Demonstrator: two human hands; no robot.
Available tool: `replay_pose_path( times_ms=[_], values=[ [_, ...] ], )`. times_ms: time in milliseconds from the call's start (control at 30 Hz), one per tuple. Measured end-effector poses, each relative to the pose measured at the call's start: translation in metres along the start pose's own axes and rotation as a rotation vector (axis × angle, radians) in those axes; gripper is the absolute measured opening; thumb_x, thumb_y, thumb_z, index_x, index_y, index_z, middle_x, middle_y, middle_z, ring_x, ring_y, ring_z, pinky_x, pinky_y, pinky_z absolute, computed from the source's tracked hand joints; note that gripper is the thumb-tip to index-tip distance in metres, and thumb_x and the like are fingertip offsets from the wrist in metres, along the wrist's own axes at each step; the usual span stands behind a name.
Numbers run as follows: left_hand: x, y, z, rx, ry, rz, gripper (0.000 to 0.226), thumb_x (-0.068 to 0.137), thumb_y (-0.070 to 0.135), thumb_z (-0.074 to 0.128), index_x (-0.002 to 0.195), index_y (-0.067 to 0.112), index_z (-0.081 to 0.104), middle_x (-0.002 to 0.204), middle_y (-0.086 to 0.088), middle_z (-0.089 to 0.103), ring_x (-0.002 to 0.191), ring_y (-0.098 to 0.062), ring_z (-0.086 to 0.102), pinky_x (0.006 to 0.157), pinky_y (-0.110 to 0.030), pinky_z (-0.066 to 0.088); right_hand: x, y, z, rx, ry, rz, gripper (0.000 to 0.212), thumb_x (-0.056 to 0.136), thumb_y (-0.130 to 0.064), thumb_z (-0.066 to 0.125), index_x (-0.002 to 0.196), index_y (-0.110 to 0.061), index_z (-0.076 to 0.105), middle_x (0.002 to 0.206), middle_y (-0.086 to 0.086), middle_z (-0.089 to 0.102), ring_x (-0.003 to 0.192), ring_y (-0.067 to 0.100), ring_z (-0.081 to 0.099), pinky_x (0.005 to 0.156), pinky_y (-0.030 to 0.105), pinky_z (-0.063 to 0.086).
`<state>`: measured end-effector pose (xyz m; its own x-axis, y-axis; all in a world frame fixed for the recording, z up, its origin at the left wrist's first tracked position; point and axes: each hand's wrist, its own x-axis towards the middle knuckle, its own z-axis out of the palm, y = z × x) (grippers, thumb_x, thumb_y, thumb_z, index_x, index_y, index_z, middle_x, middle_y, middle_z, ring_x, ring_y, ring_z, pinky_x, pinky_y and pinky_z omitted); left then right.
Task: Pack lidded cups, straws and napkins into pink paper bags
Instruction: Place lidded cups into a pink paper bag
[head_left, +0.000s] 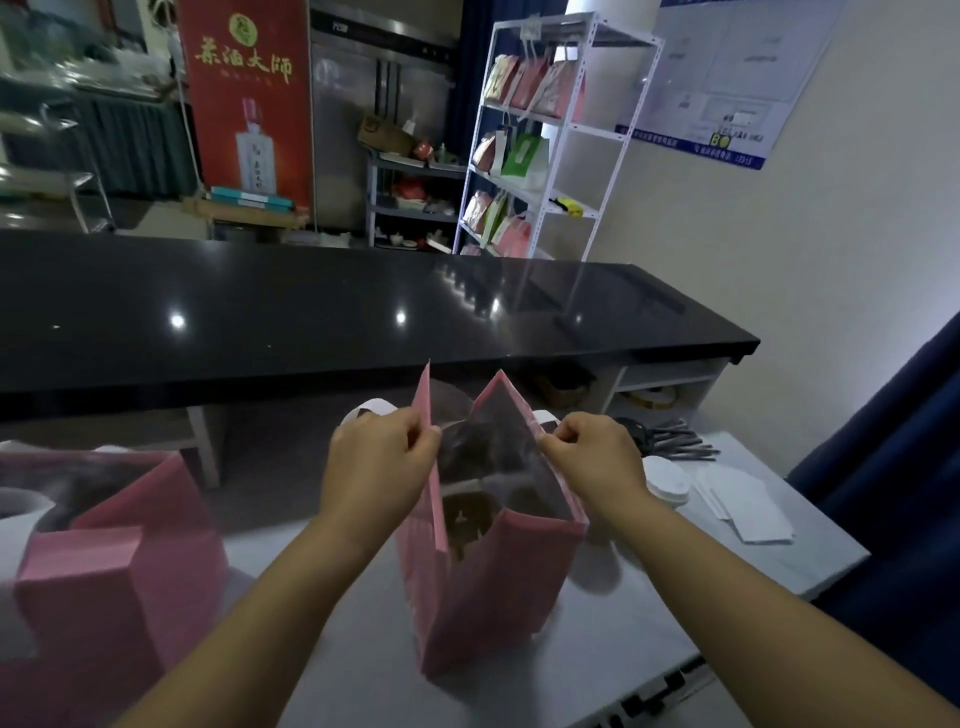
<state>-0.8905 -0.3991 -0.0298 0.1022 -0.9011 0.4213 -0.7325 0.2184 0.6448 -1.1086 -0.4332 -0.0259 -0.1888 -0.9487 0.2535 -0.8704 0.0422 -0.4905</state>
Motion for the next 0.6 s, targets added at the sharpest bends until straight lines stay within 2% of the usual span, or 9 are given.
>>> replay_pose_path(
  times_ms=[200,300,367,433,500,567,600],
  values=[
    [0.036,-0.004,0.027,-0.048,-0.008,-0.058,0.030,0.089,0.027,0.051,0.068,0.009,0.062,0.065,-0.005,0.061,0.063,-0.018,0.052,0.060,-0.031,0.038,0.047,0.014,0.011,0.059,0.041,-0.016,0.028,0.082,-0.040,0.059,0.061,-0.022,0.059,0.060,-0.009,0.060,0.059,0.010,0.055,0.050,0.025,0.038],
    [0.043,-0.002,0.034,-0.015,0.011,0.002,0.032,0.090,0.026,0.051,0.063,0.011,0.060,0.057,-0.003,0.056,0.057,-0.017,0.051,0.060,-0.032,0.040,0.059,0.038,0.006,0.038,0.061,0.001,0.013,0.087,-0.032,0.054,0.076,-0.029,0.061,0.073,-0.010,0.063,0.068,0.011,0.056,0.055,0.027,0.039],
    [0.047,0.000,0.036,0.035,0.004,0.032,0.033,0.089,0.026,0.052,0.060,0.012,0.058,0.053,-0.001,0.053,0.054,-0.016,0.050,0.060,-0.035,0.044,0.064,0.065,0.002,-0.116,-0.034,0.044,0.011,0.087,-0.027,0.054,0.090,-0.025,0.064,0.088,-0.001,0.067,0.082,0.022,0.058,0.066,0.032,0.046],
    [0.050,0.002,0.038,0.063,-0.006,0.031,0.030,0.087,0.027,0.052,0.061,0.013,0.058,0.053,-0.001,0.053,0.056,-0.018,0.051,0.063,-0.040,0.048,0.063,0.088,0.002,-0.398,-0.234,0.054,0.021,0.085,-0.034,0.056,0.102,-0.026,0.064,0.104,0.004,0.067,0.099,0.026,0.054,0.078,0.033,0.045],
    [0.051,0.004,0.038,0.037,0.012,0.014,0.021,0.085,0.028,0.056,0.069,0.015,0.058,0.059,0.004,0.053,0.062,-0.018,0.052,0.068,-0.042,0.049,0.058,0.105,0.007,-0.610,-0.374,0.016,0.040,0.080,-0.051,0.057,0.114,-0.030,0.058,0.116,0.000,0.062,0.112,0.025,0.047,0.086,0.035,0.038],
    [0.050,0.005,0.037,-0.008,0.031,-0.004,0.011,0.083,0.029,0.060,0.084,0.018,0.059,0.066,0.013,0.052,0.068,-0.015,0.054,0.074,-0.044,0.050,0.054,0.115,0.013,-0.677,-0.425,-0.021,0.058,0.073,-0.062,0.058,0.122,-0.030,0.050,0.124,-0.004,0.055,0.117,0.024,0.040,0.089,0.036,0.035],
    [0.050,0.006,0.037,-0.017,0.035,-0.006,0.016,0.083,0.029,0.060,0.095,0.020,0.058,0.068,0.015,0.052,0.070,-0.013,0.055,0.076,-0.045,0.050,0.054,0.119,0.015,-0.699,-0.431,-0.044,0.062,0.072,-0.063,0.058,0.123,-0.030,0.047,0.126,-0.004,0.053,0.117,0.024,0.039,0.090,0.036,0.034]
  ],
)
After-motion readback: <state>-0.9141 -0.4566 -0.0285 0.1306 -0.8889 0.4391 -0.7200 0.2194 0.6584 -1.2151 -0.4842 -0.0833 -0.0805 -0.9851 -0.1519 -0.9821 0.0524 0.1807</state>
